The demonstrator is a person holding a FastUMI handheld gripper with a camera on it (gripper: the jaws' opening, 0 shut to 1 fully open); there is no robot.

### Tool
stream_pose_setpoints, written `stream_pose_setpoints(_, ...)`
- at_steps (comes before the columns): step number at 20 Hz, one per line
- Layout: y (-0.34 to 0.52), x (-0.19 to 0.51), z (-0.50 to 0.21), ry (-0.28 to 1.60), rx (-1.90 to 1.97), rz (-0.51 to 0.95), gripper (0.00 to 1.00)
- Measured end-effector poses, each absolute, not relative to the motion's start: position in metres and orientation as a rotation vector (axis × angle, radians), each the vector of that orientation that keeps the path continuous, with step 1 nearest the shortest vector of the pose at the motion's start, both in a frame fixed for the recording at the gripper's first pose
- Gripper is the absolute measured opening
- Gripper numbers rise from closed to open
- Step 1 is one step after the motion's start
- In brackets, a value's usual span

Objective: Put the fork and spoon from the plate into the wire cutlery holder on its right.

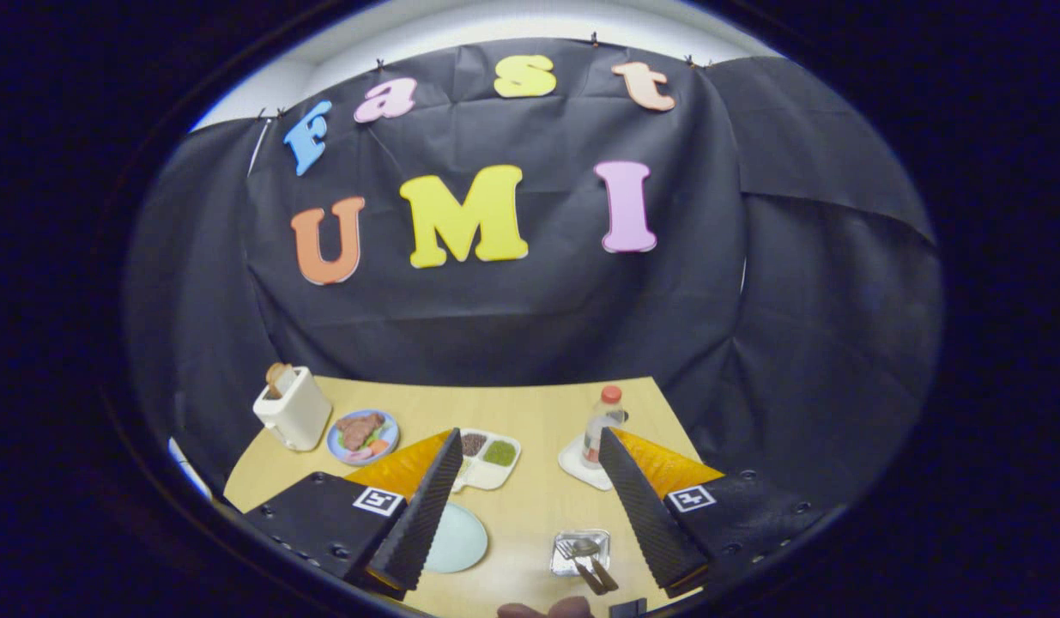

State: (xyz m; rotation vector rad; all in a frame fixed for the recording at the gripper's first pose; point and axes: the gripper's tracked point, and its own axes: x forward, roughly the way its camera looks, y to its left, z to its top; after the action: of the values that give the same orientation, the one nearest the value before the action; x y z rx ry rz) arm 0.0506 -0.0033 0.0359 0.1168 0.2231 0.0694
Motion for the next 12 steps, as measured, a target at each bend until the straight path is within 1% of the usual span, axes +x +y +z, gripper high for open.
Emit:
stream_pose_setpoints(3, -0.003, 0.048, 0.055, 0.117, 0.092, 0.054, 0.95)
stream_pose_setpoints(6, 0.000, 0.038, 0.069, 0.057, 0.080, 0.052, 0.96)
stream_pose_setpoints(12, 0.013, 0.032, 0.073, 0.028, 0.065, 0.074, 0.95)
